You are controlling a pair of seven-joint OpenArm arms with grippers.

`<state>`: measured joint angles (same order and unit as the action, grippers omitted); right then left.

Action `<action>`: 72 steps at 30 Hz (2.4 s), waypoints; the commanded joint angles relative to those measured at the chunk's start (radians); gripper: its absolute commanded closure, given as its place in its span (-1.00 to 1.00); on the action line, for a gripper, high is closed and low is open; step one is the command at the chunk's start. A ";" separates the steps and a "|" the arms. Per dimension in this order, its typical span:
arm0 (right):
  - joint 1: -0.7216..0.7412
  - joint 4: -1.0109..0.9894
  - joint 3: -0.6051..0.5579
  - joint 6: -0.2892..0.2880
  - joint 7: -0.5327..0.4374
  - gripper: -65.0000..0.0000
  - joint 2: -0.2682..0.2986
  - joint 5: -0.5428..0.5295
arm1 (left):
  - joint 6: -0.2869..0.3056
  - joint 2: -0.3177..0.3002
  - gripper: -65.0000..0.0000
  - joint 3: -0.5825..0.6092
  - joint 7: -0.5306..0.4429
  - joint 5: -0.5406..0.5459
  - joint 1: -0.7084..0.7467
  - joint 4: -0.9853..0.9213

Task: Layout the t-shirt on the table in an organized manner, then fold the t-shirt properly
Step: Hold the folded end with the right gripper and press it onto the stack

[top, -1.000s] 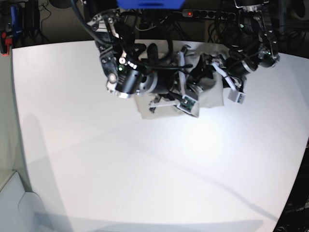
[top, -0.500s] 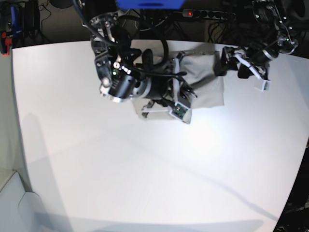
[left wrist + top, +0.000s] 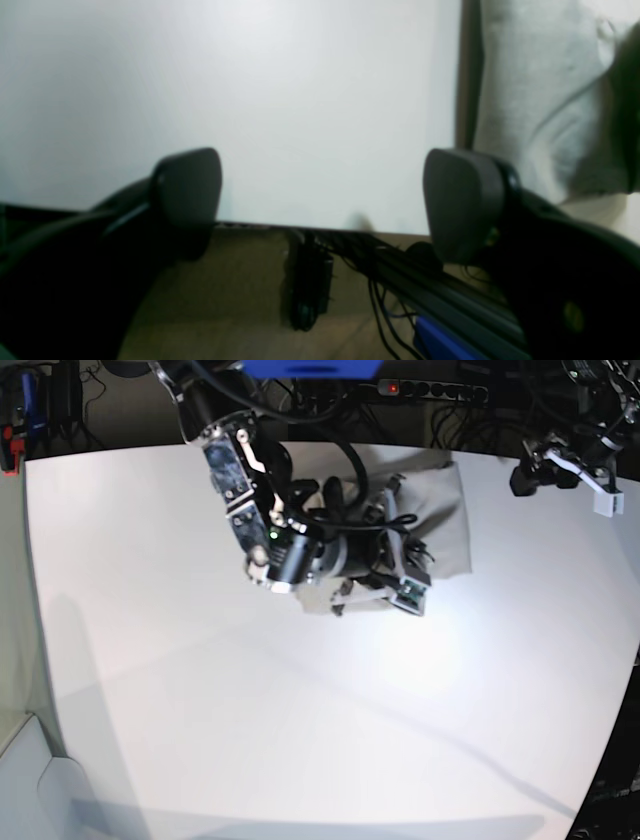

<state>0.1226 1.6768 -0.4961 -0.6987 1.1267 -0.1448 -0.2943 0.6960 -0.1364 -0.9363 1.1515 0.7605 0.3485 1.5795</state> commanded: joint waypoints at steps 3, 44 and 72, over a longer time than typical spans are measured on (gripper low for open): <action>0.038 0.016 -0.037 0.001 -0.030 1.00 -0.012 -0.024 | 0.002 -0.009 -0.93 -0.030 -0.011 0.012 -0.001 0.015; 0.070 0.015 -0.141 0.001 -0.032 1.00 -0.012 -0.023 | 0.002 0.171 0.99 0.055 -0.008 -0.390 -0.187 0.015; 0.133 -0.195 -0.287 0.001 -0.285 1.00 -0.012 -0.024 | 0.002 0.186 0.99 0.055 -0.008 -0.401 -0.188 0.006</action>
<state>0.2371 1.4647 -0.7830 -0.6987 0.8742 -0.1387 -0.2943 0.6964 0.0509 -0.8810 1.1290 0.3744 0.1555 1.5791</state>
